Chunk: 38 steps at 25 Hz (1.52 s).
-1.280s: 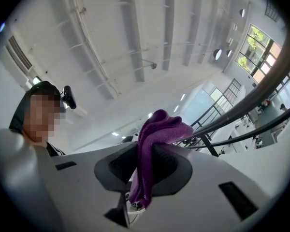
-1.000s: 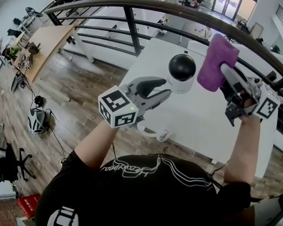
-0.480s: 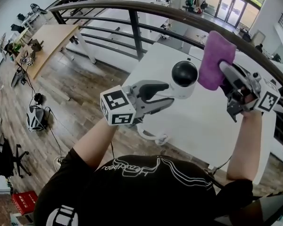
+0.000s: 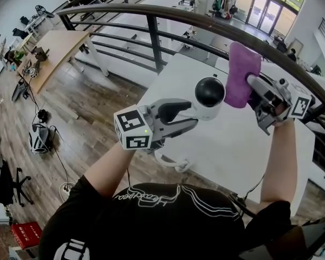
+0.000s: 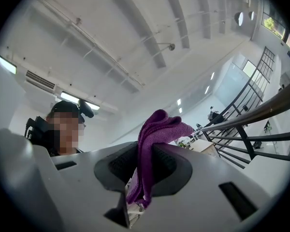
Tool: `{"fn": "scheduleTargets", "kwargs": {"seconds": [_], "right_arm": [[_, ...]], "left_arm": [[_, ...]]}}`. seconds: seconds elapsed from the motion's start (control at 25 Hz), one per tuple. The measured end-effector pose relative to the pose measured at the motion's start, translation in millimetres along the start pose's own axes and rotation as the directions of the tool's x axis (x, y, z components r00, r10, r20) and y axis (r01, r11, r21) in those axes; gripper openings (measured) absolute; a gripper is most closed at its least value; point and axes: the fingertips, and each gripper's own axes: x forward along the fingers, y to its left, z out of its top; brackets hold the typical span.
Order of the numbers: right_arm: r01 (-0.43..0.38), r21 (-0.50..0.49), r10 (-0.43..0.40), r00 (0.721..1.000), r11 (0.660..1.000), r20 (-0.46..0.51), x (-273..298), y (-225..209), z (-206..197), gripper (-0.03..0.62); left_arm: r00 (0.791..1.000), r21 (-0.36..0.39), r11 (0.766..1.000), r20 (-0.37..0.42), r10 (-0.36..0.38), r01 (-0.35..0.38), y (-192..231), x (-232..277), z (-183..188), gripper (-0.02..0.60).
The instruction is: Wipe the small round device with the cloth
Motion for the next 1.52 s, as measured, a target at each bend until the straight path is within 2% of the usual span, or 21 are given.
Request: {"fn": "scheduleTargets", "kwargs": {"seconds": [0.2,0.28,0.56,0.8,1.12,1.32,1.52], "right_arm": [[-0.084,0.004,0.084,0.996,0.996,-0.041,15.4,-3.2,-5.9,0.063],[-0.094,0.026,0.095,0.993,0.995,-0.069,22.7,-4.4,-12.2,0.063],[-0.055,0.074,0.065,0.987,0.996,-0.148,24.5,-28.0,-40.1,0.063],[0.022,0.101,-0.002,0.981,0.995,-0.194,16.7,-46.0,-72.4,0.063],[0.113,0.125,-0.096,0.987,0.986,-0.132,-2.0,-55.5,-101.4,0.063],[0.217,-0.003,-0.216,0.974,0.976,-0.069,-15.1,-54.6,-93.2,0.063],[0.277,-0.075,-0.276,0.961,0.958,0.019,-23.1,-40.6,-84.5,0.063]], "left_arm": [[1.0,-0.017,1.0,0.009,0.0,0.0,1.0,1.1,1.3,0.201],[1.0,-0.018,1.0,0.008,0.003,-0.003,-0.9,1.4,1.6,0.201],[1.0,-0.009,1.0,-0.008,0.014,-0.014,-0.2,4.1,-3.7,0.201],[1.0,-0.02,1.0,-0.002,0.018,-0.018,1.6,2.7,-4.2,0.2],[0.999,-0.009,0.999,-0.009,0.033,-0.033,1.2,1.1,-1.6,0.199],[0.999,-0.007,0.999,-0.012,0.047,-0.047,2.4,2.5,-4.1,0.2],[0.998,0.0,0.999,-0.018,0.055,-0.055,6.4,3.1,-5.3,0.201]]}}
